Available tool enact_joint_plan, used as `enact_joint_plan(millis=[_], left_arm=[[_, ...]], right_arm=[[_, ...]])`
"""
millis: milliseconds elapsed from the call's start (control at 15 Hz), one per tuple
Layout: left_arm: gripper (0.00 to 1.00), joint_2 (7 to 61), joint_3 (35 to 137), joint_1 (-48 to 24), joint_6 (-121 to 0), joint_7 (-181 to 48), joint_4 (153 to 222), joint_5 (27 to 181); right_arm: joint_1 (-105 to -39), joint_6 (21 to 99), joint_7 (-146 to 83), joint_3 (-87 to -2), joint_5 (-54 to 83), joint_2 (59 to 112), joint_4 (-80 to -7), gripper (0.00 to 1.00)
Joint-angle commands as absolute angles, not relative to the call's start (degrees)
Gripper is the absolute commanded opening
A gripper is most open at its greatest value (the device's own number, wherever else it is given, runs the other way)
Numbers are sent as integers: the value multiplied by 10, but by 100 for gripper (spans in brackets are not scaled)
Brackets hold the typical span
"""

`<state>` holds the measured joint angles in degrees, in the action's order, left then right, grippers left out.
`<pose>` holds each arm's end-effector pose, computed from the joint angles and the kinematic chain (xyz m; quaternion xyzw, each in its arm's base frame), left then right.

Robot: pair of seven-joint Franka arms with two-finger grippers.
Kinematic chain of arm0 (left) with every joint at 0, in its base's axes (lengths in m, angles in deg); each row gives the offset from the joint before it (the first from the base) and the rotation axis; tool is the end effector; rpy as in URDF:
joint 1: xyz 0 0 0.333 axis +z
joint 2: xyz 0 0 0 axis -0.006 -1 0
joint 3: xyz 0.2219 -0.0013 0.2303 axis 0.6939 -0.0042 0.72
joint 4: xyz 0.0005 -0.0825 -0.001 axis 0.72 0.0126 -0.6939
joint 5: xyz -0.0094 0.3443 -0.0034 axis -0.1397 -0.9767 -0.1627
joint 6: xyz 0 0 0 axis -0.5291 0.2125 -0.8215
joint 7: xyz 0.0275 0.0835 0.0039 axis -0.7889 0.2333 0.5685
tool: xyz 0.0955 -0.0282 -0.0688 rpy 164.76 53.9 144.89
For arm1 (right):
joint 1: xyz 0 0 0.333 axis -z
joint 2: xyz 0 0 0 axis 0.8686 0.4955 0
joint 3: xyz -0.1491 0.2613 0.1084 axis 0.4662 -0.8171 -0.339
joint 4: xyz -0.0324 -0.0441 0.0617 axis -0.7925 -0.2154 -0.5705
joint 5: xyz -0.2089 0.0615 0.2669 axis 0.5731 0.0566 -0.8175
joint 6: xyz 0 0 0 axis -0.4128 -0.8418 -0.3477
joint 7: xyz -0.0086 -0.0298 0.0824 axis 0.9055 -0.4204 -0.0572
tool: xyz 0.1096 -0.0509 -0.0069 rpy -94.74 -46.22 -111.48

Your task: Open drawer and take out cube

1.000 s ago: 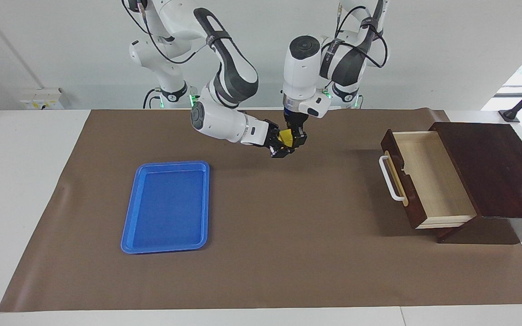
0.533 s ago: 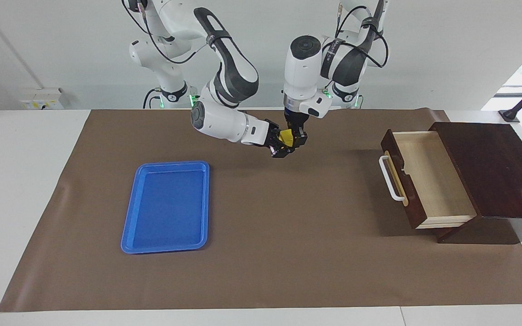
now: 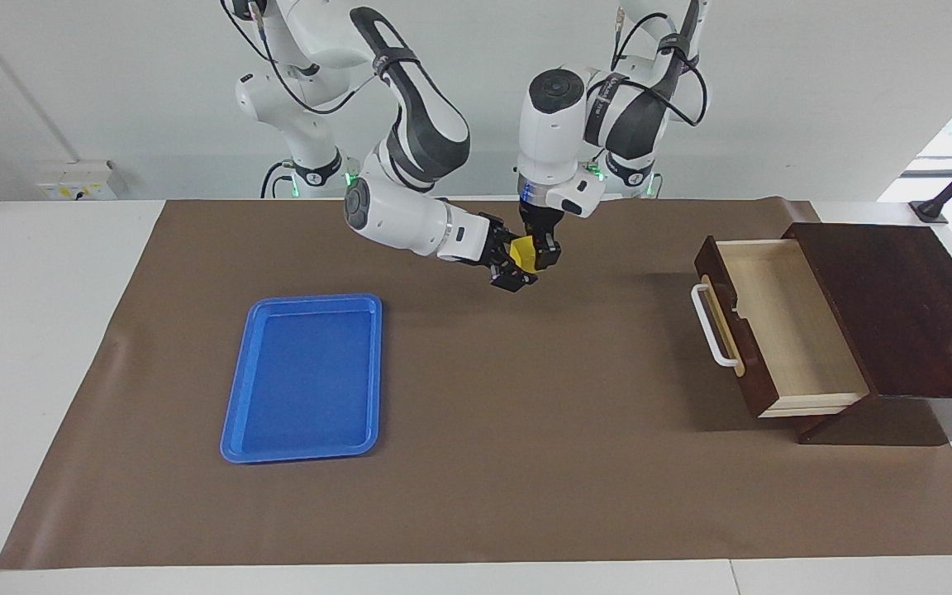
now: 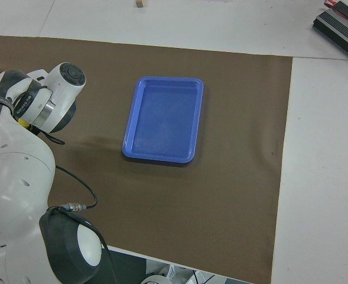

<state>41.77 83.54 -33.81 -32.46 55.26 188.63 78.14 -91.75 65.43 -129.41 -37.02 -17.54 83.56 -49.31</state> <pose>0.3993 -0.3286 0.4703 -0.6589 -0.7519 -0.0041 0.0227 0.4743 0.3433 0.4164 -0.5728 -0.6939 -0.2645 0.3471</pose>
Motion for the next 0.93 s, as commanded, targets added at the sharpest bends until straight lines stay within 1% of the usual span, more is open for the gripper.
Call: enact_joint_plan(millis=[0, 867], left_arm=[[0, 437, 838, -339, -322, 551, 1904, 789], [0, 437, 838, -331, -321, 543, 1904, 789]], right_arm=[[-914, 645, -1281, -372, -157, 828, -496, 95], [-911, 653, -1341, -372, -146, 816, -531, 97]])
